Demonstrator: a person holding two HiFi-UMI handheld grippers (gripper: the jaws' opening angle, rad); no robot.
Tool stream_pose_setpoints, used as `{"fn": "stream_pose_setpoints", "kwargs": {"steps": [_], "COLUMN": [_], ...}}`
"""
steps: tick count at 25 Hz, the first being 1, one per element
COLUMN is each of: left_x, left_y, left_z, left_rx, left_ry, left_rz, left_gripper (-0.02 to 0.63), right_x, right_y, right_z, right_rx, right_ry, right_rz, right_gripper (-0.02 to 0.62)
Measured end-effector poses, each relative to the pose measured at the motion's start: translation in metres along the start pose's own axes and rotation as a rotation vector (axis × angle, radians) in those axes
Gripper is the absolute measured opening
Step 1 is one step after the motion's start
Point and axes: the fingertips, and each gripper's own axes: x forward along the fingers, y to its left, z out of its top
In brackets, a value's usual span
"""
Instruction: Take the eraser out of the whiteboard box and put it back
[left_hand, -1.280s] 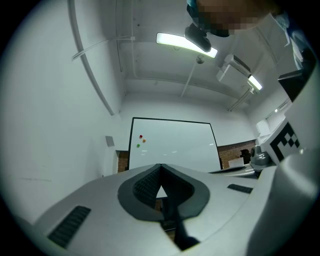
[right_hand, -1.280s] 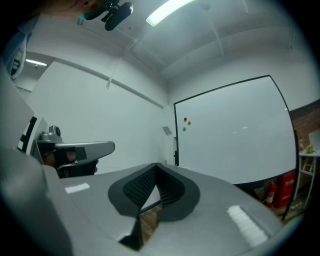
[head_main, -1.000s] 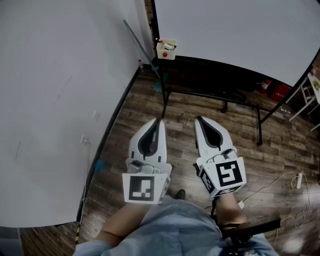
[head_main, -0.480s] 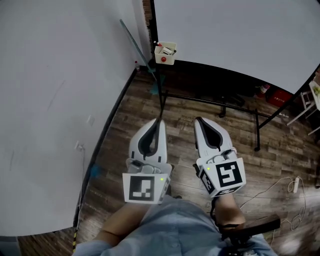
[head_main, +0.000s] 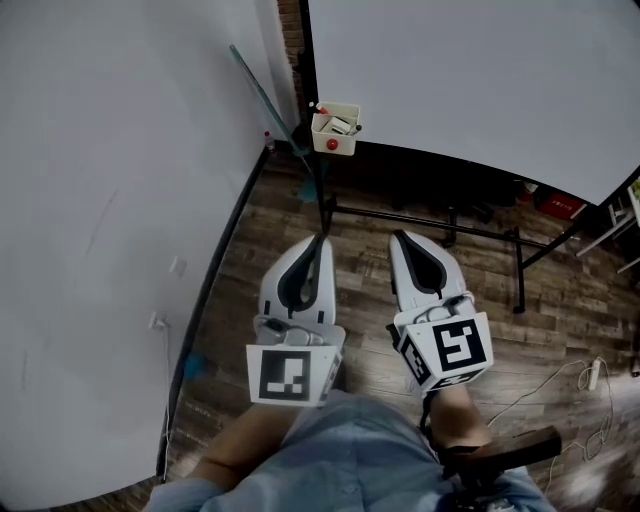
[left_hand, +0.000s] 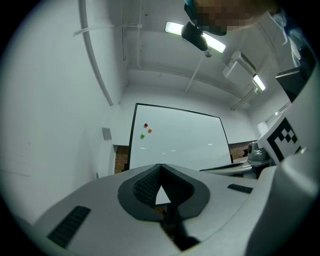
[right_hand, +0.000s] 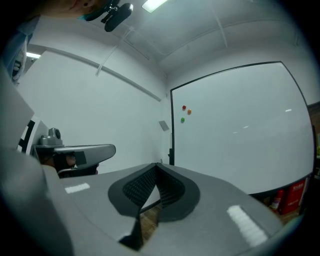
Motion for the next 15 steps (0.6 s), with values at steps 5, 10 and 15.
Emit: {"fn": "stream_pose_setpoints", "kwargs": {"steps": [5,10,15], "left_x": [0.032,0.052,0.070], "left_y": [0.025,0.043,0.050], "left_z": [-0.005,-0.017,-0.027], "left_rx": [-0.011,-0.033,-0.043], "left_ry": [-0.006,0.012,0.031], "left_rz": [-0.033,-0.054,-0.071], "left_gripper": [0.003,0.003,0.003], "right_x": [0.043,0.068,0.084], "right_y": [-0.005,-0.013,-0.025], "right_z": [0.002,0.005,0.003], "right_rx": [-0.010,-0.022,-0.029], "right_ry": [0.000,0.000,0.008], "right_rz": [-0.019,-0.043,-0.066], "right_gripper": [0.002,0.002,0.002]}}
